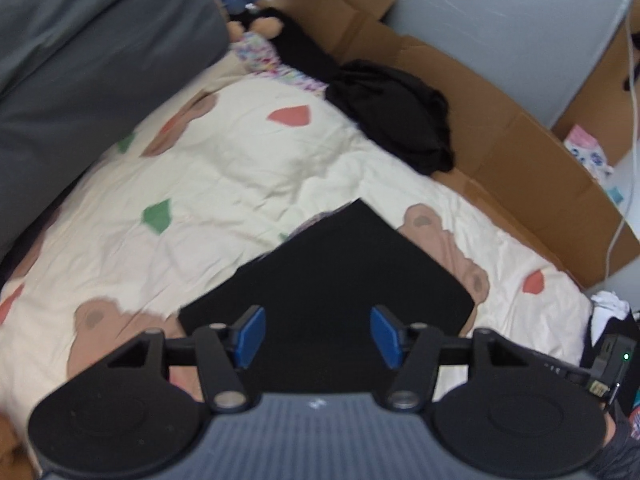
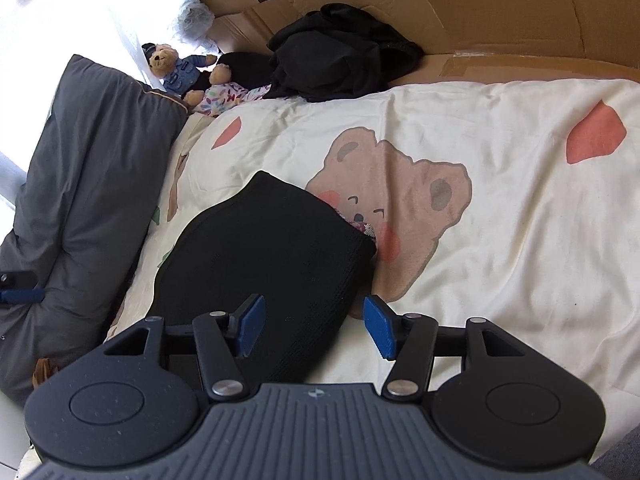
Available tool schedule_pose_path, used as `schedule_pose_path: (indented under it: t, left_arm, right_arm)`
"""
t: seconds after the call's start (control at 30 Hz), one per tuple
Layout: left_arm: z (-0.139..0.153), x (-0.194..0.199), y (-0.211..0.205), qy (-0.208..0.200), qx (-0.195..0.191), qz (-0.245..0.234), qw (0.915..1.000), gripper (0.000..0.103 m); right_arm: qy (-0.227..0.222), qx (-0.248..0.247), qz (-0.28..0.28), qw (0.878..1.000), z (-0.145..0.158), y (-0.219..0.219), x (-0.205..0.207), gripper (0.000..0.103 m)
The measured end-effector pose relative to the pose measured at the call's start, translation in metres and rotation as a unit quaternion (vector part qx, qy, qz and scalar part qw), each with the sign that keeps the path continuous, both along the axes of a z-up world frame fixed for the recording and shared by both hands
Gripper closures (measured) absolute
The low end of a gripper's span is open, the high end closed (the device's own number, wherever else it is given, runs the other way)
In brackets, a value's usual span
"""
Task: Fold clothes
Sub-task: 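Release the shorts and pull both grippers back from the folded bundle, then pinch the edges of the black shorts bundle with both grippers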
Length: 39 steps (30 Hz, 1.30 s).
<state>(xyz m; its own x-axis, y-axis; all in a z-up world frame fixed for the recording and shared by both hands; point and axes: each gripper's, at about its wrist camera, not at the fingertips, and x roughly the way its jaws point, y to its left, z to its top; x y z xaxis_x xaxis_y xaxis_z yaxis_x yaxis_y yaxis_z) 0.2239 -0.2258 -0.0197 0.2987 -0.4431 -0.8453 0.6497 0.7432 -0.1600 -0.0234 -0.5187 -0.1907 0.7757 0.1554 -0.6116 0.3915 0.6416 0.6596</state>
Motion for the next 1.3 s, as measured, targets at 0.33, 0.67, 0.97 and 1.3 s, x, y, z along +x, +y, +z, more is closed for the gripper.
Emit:
schedule_pose_path:
  t: [0.33,0.67,0.97,1.3]
  left_arm:
    - [-0.064,0.068,-0.064,0.018,-0.027,-0.106,0.9939,0.03]
    - [-0.119,0.127,-0.108,0.086,0.026,-0.207,0.9741,0.022]
    - [-0.161,0.144,-0.143,0.142,0.073,-0.287,0.9444,0.019]
    - [-0.193,0.17,-0.141,0.221,0.073,-0.302,0.9243,0.017]
  right_arm:
    - [0.019,0.031,0.01,0.999,-0.026,0.002,0.026,0.043]
    - [0.055,0.056,0.013,0.997,-0.046,0.004,0.055,0.043]
    - [0.076,0.045,0.001,0.996,-0.053,0.007,0.069,0.043]
    - [0.071,0.038,-0.006,0.997,-0.056,0.006,0.076,0.043]
